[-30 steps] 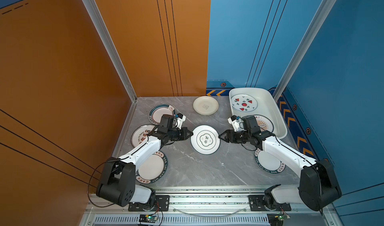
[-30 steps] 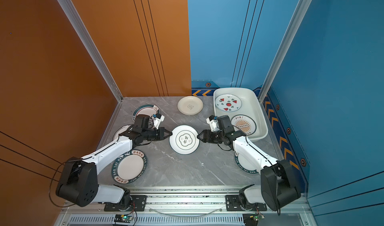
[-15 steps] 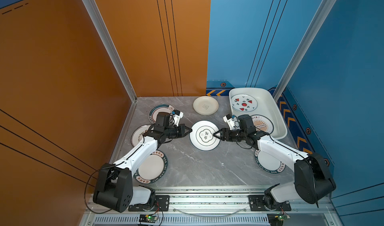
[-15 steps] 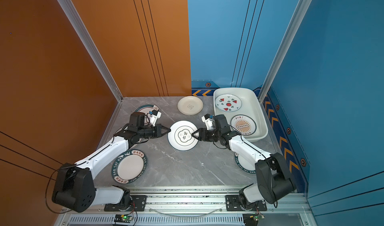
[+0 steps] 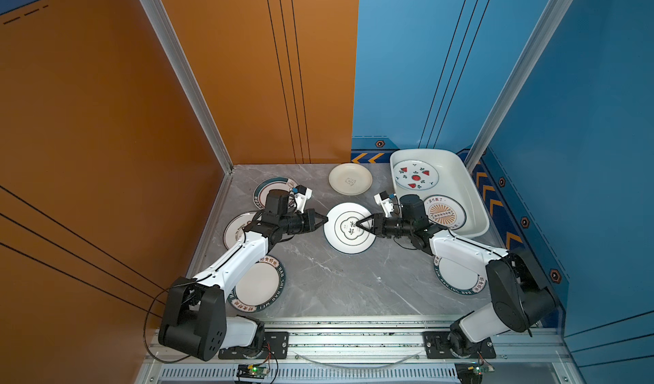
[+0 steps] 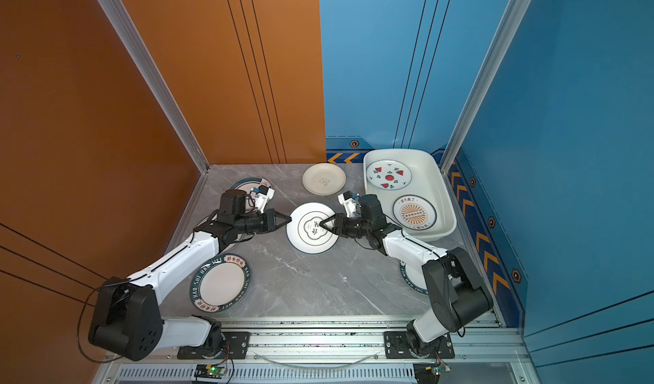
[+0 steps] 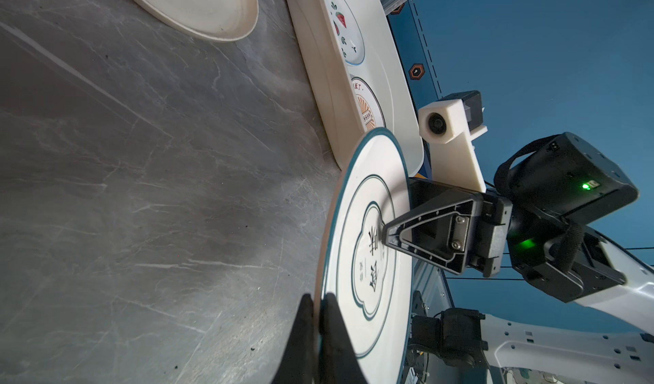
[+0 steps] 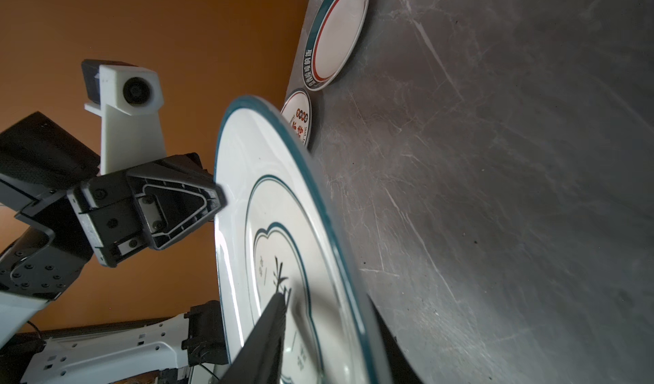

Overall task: Place the plates into the plastic bin on the countertop
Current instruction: 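Grasp the raised cloud-print plate edge with right gripper beside left gripper, then open left gripper while right gripper lifts the cloud-print plate into the bin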

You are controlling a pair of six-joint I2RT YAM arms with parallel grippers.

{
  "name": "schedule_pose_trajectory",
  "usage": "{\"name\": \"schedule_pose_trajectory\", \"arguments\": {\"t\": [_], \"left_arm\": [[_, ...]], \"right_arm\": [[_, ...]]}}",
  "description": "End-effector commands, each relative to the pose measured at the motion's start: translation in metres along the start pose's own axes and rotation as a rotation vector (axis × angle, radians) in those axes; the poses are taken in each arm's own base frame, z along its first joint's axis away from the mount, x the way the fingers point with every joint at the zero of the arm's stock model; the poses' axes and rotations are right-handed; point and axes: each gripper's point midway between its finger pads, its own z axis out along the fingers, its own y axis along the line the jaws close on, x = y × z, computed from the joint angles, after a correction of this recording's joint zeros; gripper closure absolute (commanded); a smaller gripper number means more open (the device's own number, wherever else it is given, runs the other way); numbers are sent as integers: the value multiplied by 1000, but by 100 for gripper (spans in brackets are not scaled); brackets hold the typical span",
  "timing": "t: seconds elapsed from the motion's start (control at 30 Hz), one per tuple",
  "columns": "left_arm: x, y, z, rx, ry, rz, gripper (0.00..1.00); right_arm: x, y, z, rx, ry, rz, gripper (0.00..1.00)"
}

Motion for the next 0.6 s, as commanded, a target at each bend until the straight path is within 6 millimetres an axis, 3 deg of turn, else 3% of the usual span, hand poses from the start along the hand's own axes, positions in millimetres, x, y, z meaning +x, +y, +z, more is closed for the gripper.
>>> {"name": "schedule_pose_trajectory", "arguments": {"t": [0.0, 0.27, 0.4, 0.57], "left_arm": [[-12, -15, -1, 47, -22, 32, 100], [-12, -9, 2, 21, -16, 38, 100], [-12, -7, 3, 6, -15, 42, 83], [-10, -6, 0, -18, -12, 56, 47]], "right_arm": [[-5, 14, 4, -75, -11, 16, 74], [-11, 23, 5, -89, -2, 26, 100], [-17, 22, 1, -57, -1, 17, 100], [-36, 17, -24, 80, -19, -39, 100]]}}
